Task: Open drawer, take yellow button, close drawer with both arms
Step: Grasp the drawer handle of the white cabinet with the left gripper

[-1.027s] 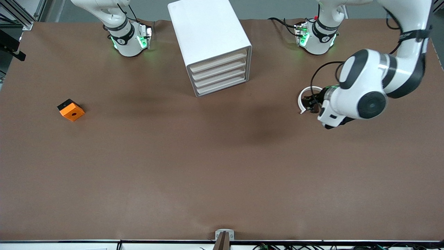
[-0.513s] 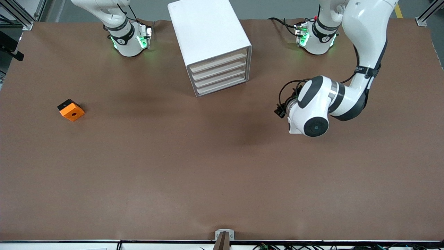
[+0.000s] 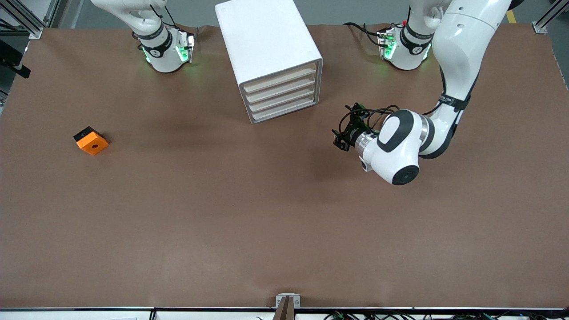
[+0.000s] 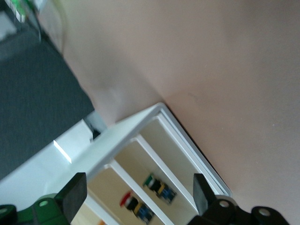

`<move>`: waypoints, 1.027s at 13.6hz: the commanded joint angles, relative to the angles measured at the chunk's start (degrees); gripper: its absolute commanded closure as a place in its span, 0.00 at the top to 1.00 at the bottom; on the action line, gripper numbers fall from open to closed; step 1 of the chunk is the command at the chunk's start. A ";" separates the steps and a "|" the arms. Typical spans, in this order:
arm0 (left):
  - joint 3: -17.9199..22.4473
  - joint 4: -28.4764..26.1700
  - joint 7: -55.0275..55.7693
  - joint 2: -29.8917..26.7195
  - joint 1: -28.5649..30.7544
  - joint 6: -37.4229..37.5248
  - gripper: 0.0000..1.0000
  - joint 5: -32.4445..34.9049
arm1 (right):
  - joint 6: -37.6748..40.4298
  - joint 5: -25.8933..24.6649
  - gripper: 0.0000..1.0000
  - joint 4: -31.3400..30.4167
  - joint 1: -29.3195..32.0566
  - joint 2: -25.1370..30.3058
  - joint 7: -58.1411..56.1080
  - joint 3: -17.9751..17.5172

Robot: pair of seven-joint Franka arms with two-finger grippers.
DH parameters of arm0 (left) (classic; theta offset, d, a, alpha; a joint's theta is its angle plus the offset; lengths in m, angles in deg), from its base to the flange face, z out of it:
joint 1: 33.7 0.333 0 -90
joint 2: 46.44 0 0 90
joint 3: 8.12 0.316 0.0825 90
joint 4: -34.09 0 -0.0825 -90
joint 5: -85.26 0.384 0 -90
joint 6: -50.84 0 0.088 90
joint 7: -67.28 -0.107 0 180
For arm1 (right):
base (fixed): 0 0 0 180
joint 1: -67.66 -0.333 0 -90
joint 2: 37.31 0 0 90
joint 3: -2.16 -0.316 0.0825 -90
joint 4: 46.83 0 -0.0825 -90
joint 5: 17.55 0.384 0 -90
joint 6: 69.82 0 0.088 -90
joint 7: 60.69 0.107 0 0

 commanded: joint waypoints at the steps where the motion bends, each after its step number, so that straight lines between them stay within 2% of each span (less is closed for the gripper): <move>1: -1.93 3.21 11.81 3.58 0.48 1.24 1.00 -3.34 | 0.08 0.06 1.00 0.60 0.95 0.02 -0.91 -0.39; 7: -5.27 3.75 29.67 7.89 0.39 6.50 1.00 -10.64 | 0.00 0.32 1.00 0.78 3.06 -0.41 -0.82 -0.39; 13: -7.03 3.05 39.01 10.45 -2.68 11.16 1.00 -14.16 | -0.18 -0.29 1.00 0.78 2.80 -0.50 -0.82 -0.48; 14: -7.03 2.61 39.19 10.80 -3.47 11.78 0.95 -14.16 | -0.79 -0.90 1.00 0.78 2.63 -0.50 -0.82 -0.56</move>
